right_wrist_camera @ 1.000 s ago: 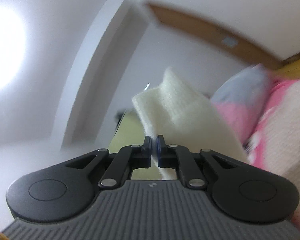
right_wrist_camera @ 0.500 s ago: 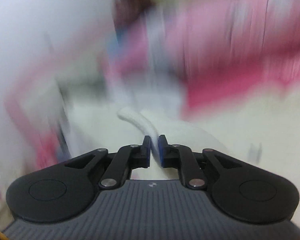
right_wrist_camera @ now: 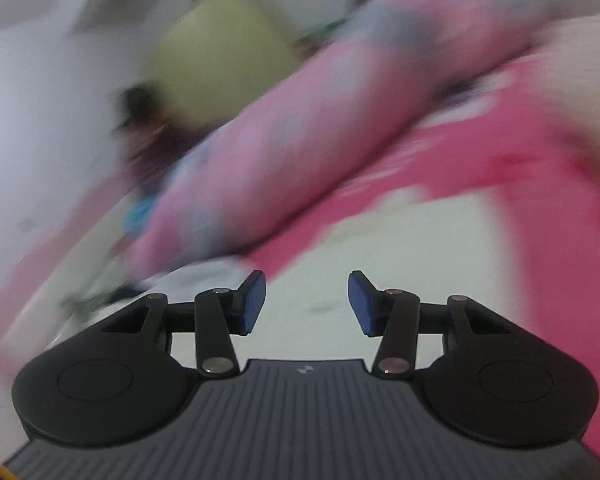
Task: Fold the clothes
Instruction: 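Open the right gripper to release the folded sweater edge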
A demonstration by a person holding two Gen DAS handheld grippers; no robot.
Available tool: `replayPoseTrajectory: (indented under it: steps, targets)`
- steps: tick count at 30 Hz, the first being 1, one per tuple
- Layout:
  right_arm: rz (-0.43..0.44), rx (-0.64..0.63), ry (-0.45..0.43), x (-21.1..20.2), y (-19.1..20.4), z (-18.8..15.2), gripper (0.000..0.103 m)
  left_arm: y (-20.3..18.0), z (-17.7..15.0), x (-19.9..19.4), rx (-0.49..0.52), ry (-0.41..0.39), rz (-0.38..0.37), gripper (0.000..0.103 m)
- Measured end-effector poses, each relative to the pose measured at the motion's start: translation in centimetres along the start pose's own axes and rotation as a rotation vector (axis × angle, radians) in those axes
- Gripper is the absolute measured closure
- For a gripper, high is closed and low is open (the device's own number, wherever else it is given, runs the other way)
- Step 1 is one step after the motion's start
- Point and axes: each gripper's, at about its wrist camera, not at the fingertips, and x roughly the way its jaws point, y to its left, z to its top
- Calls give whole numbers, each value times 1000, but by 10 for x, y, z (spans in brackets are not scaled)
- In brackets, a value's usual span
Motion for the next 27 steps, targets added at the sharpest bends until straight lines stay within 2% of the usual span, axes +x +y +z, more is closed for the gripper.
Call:
replayPoseTrajectory:
  steps: [3,4,5,7,10,13,14,15,16,17,20,23,25,27]
  targets:
    - [-235,-76,28,-14,-32,-20,58,1,7,-6,22,-15,49,12]
    - [-294,-108,47,-15,-39,-27,58,1,10,-8,29,-20,66,12]
    - [-311,-138,68,-12,-43,-33,58,1,12,-10,37,-25,83,12]
    - [-279,-185,96,-10,-49,-40,58,1,17,-14,53,-35,118,12]
    - [-210,-305,133,10,-38,-44,58,-18,22,-12,234,-49,196,12]
    - [-238,-495,181,41,-19,-55,59,-29,23,2,312,-19,229,12]
    - [-269,-546,191,49,-15,-59,62,-32,22,6,326,-5,237,12]
    - [-312,-602,196,55,-12,-61,74,-35,22,11,340,8,244,12]
    - [-353,-655,199,59,-11,-64,82,-36,20,16,347,21,250,12]
    - [-385,-694,198,58,-12,-66,85,-37,19,18,346,25,253,12]
    - [-405,-682,196,45,-25,-68,90,-33,17,19,326,29,242,11]
    - [-397,-694,214,39,-35,-69,89,-25,18,18,293,33,219,11]
    - [-375,-680,239,35,-34,-60,87,-19,19,16,270,33,203,11]
    - [-327,-643,262,24,-29,-45,79,-17,20,13,267,15,202,11]
